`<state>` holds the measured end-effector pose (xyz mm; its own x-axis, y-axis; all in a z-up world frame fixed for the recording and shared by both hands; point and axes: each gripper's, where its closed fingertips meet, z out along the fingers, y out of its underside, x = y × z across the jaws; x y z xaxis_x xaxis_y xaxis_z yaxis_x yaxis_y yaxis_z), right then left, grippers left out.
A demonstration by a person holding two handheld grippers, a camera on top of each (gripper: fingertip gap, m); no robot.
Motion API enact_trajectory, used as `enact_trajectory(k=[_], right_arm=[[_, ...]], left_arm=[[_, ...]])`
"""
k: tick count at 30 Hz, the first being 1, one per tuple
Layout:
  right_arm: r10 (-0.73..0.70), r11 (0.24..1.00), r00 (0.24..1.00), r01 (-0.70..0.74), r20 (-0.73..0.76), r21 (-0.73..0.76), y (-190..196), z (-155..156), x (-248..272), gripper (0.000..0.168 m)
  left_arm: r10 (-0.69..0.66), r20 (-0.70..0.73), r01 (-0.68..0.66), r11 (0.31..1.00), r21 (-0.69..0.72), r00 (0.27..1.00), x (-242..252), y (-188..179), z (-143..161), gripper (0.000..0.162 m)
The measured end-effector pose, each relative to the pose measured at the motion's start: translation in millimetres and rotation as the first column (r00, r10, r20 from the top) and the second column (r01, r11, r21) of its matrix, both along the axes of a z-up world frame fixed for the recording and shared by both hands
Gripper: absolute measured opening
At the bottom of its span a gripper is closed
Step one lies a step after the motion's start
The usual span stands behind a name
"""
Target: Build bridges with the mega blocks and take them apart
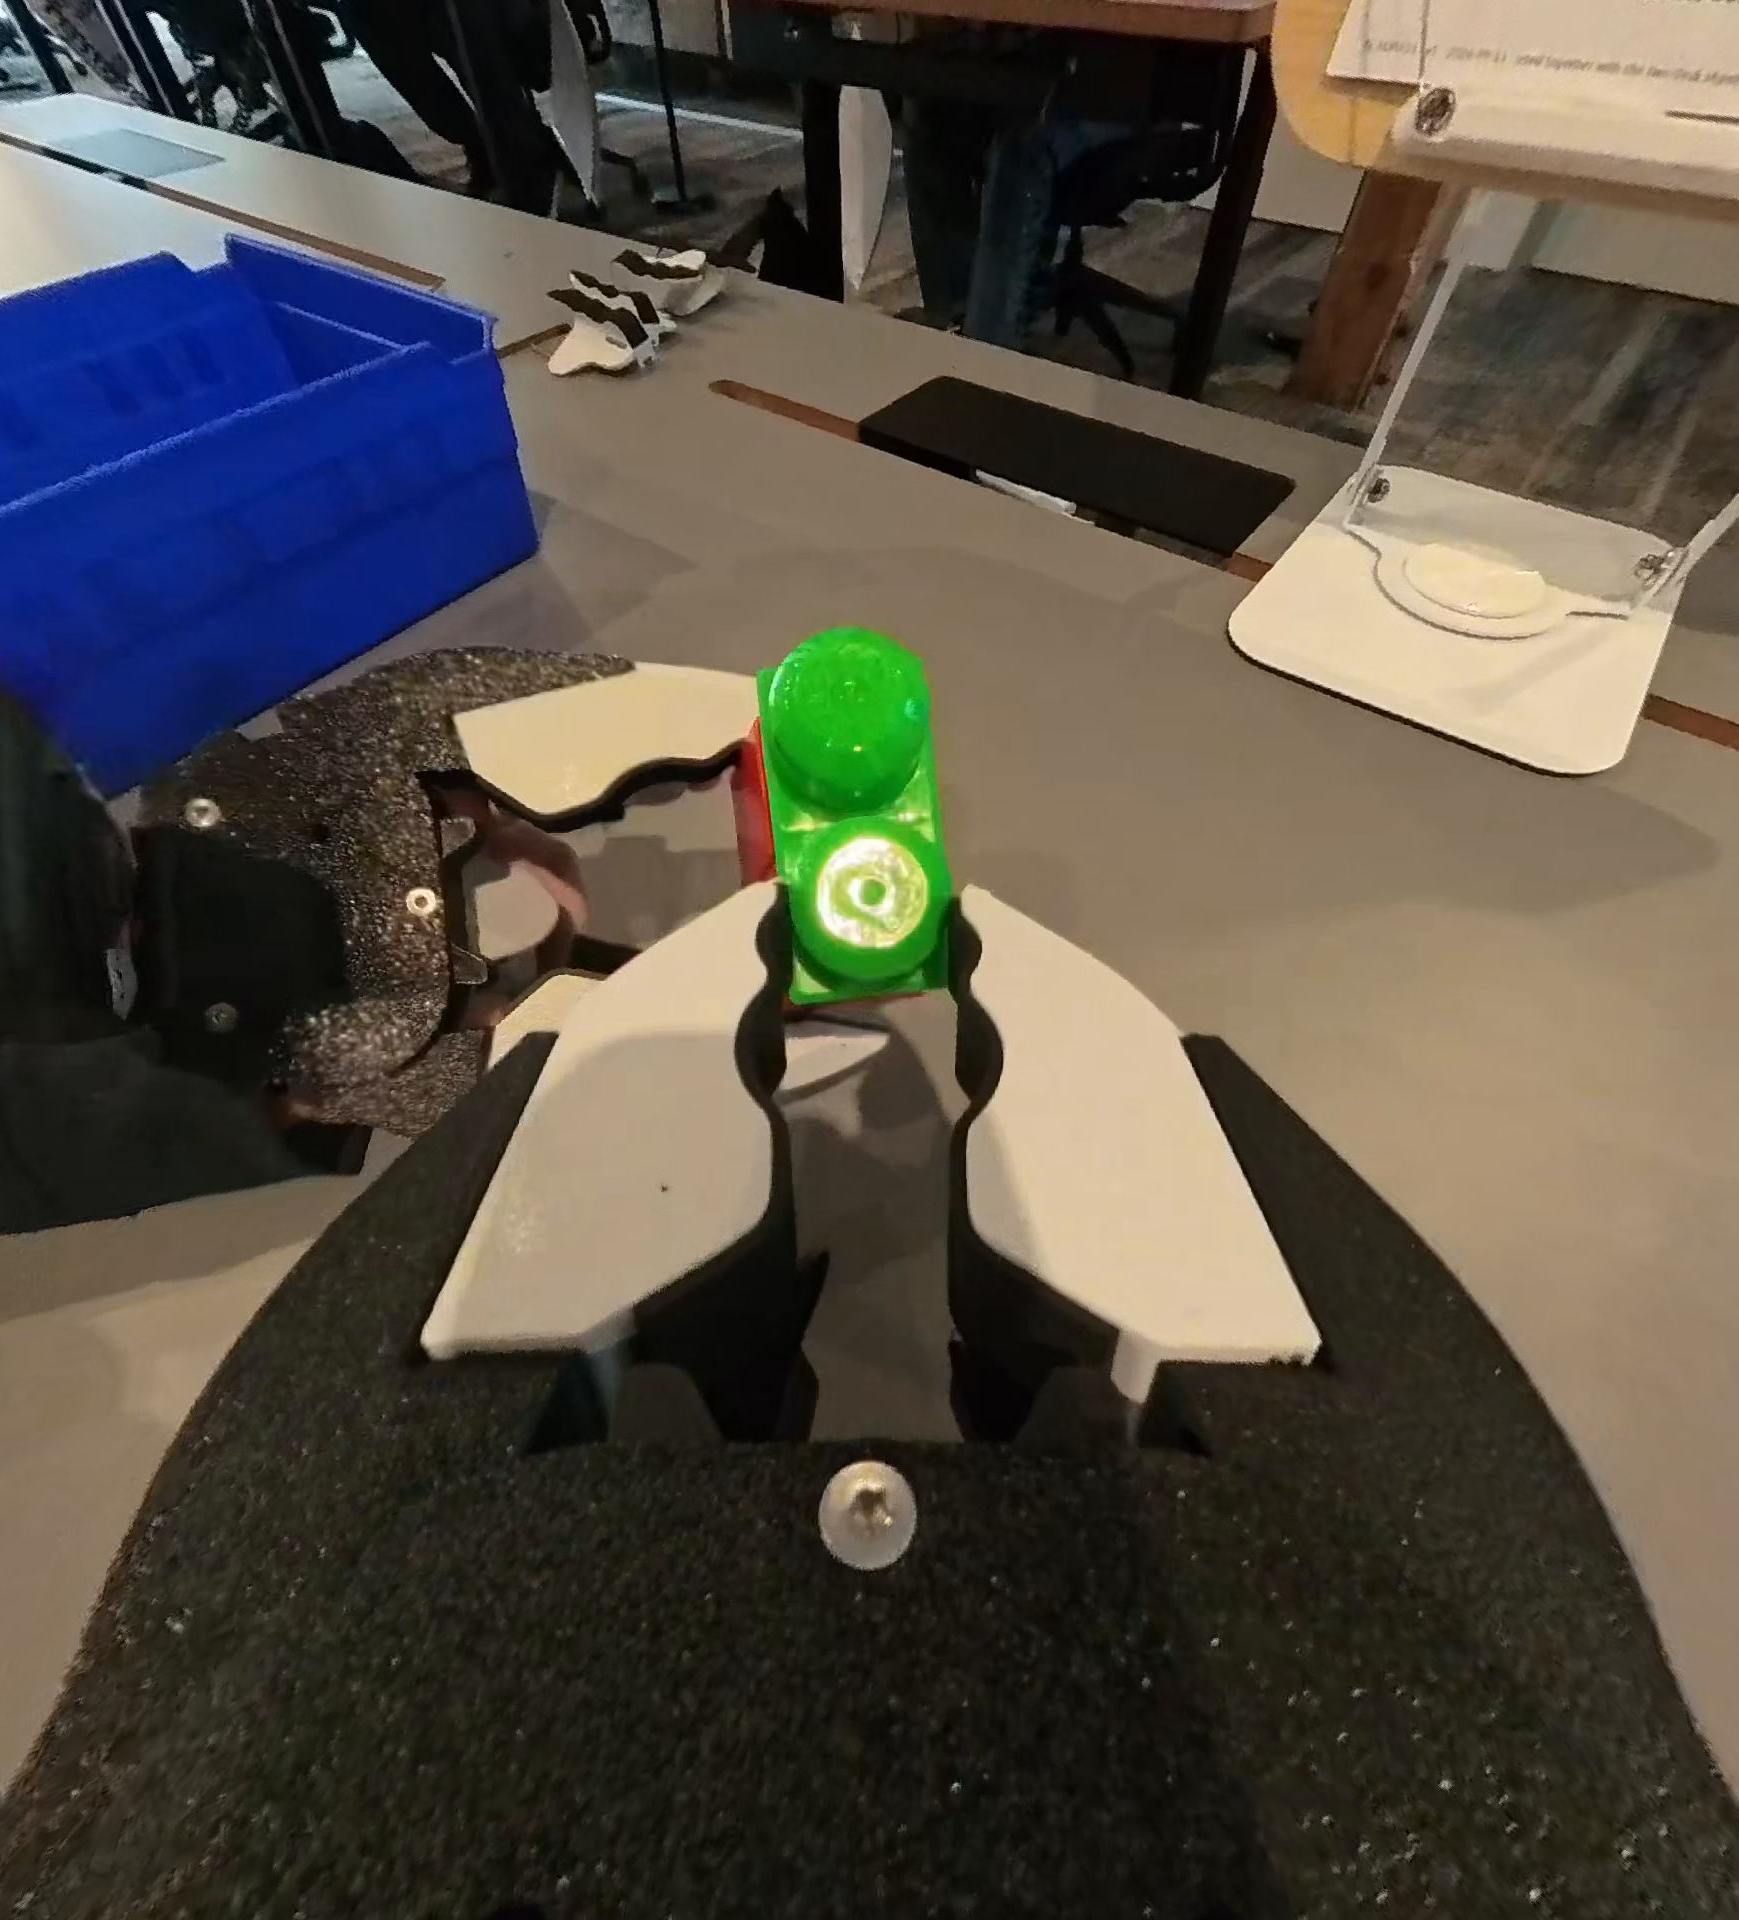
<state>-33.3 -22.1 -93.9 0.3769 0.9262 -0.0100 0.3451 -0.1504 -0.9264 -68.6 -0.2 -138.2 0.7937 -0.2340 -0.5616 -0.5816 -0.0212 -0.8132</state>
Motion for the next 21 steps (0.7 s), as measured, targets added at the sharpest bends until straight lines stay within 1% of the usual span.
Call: enact_trajectory(k=[4, 8, 10, 12, 13, 15, 16, 17, 19, 21], right_arm=[[-0.001, 1.000, 1.000, 0.001, -0.001, -0.029, 1.1, -3.7, 2.0, 0.028], [0.025, 0.999, 0.997, -0.028, -0.067, -0.038, 1.7, 5.7, 1.0, 0.029], [0.068, 0.997, 0.986, -0.070, -0.154, -0.013, -1.9, 20.1, 0.8, 0.056], [0.154, 0.985, 0.958, -0.129, -0.243, 0.118, -7.1, 41.2, 7.4, 0.071], [0.204, 0.967, 0.940, -0.149, -0.275, 0.209, -9.9, 51.3, 13.2, 0.074], [0.305, 0.900, 0.914, -0.185, -0.268, 0.395, -17.1, 63.0, 24.1, 0.086], [0.347, 0.848, 0.910, -0.203, -0.226, 0.489, -20.0, 63.6, 27.3, 0.091], [0.397, 0.784, 0.903, -0.240, -0.165, 0.572, -25.4, 61.0, 27.9, 0.096], [0.478, 0.644, 0.877, -0.319, -0.040, 0.695, -40.8, 55.1, 25.3, 0.100], [0.485, 0.530, 0.871, -0.362, 0.077, 0.767, -49.2, 50.9, 17.7, 0.112]], left_arm=[[0.000, -0.028, 0.000, 1.000, -0.008, 1.000, 0.4, 0.4, -2.3, 0.075], [-0.057, 0.073, 0.062, 0.996, -0.060, 0.996, 5.6, 1.6, -2.0, 0.075], [-0.079, 0.134, 0.091, 0.993, -0.082, 0.988, 6.7, 0.0, 0.6, 0.075], [-0.108, 0.205, 0.134, 0.984, -0.115, 0.973, 7.1, -3.0, 3.3, 0.075], [-0.144, 0.255, 0.182, 0.975, -0.130, 0.956, 9.7, -6.2, 6.6, 0.075], [-0.223, 0.382, 0.299, 0.942, -0.151, 0.897, 17.1, -14.8, 16.8, 0.075], [-0.285, 0.461, 0.391, 0.907, -0.153, 0.841, 24.6, -22.2, 24.0, 0.075], [-0.345, 0.546, 0.486, 0.864, -0.134, 0.764, 32.1, -31.0, 33.8, 0.075], [-0.414, 0.672, 0.629, 0.771, -0.101, 0.614, 42.1, -47.5, 50.0, 0.075], [-0.450, 0.745, 0.735, 0.674, -0.078, 0.492, 49.8, -62.9, 59.0, 0.075]])
